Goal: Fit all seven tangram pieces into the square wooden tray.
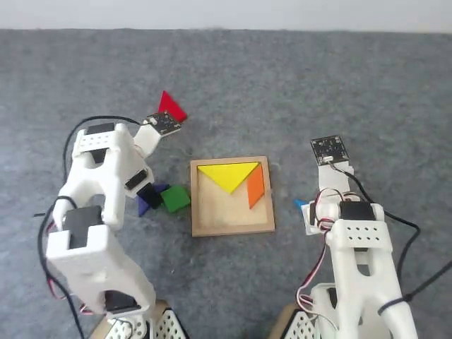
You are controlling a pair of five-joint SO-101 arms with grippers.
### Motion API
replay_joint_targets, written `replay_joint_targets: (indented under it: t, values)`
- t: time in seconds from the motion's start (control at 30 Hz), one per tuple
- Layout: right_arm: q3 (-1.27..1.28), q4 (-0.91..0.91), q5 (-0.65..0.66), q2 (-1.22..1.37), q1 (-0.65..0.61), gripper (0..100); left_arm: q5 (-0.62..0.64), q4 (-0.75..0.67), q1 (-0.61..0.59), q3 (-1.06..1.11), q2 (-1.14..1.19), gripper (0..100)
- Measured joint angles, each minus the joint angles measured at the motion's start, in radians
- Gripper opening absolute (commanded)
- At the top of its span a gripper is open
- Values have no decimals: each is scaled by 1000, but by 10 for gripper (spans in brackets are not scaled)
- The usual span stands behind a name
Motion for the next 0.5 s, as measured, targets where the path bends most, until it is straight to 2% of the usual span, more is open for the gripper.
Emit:
replay_joint_targets:
  t: [0.17,0.3,0.4,0.5]
  values:
    - [0,-15,0,0,0,32,80,69,-5,52,-49,228]
    - [0,-20,0,0,0,32,226,118,-5,118,-152,228]
    - [0,-20,0,0,0,32,296,87,25,210,-245,231]
    - [0,-20,0,0,0,32,344,-2,75,325,-330,232]
